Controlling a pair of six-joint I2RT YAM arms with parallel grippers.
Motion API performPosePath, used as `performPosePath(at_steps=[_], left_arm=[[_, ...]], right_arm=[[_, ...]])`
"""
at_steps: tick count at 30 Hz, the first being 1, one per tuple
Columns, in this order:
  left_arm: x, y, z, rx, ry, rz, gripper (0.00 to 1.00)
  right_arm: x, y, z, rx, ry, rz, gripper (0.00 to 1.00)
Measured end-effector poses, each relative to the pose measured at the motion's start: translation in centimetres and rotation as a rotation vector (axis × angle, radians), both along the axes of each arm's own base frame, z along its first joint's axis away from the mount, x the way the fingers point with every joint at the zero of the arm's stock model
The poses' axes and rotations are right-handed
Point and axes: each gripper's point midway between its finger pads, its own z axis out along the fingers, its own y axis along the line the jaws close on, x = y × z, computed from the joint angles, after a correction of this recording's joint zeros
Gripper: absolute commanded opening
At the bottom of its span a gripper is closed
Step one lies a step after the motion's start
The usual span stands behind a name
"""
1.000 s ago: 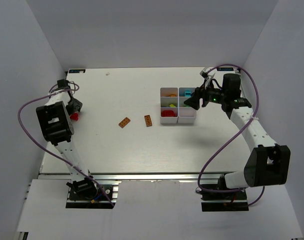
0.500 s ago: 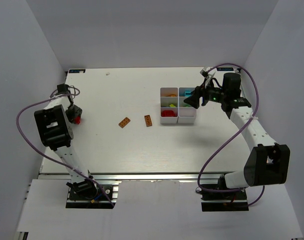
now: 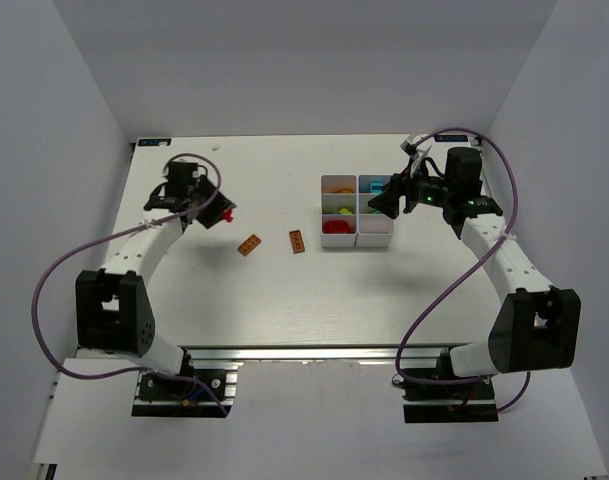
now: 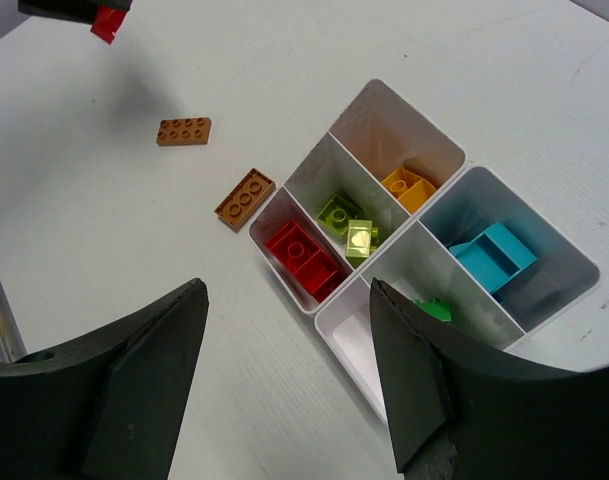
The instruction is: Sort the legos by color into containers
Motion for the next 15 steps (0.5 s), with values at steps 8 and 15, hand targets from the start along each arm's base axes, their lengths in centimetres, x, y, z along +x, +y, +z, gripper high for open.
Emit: performPosePath(at_steps=[8, 15], left_arm=[[-3.2, -14.7, 3.2, -0.169, -0.076, -0.312, 0.24], [-3.6, -21.7, 2.6, -0.160, -0.061, -0.437, 0.26]], right_arm=[[-0.1, 0.0, 0.3, 0.006, 0.002, -0.009, 0.71], [-0.6, -0.1, 1.2, 0.014, -0.014, -0.015, 0.71]])
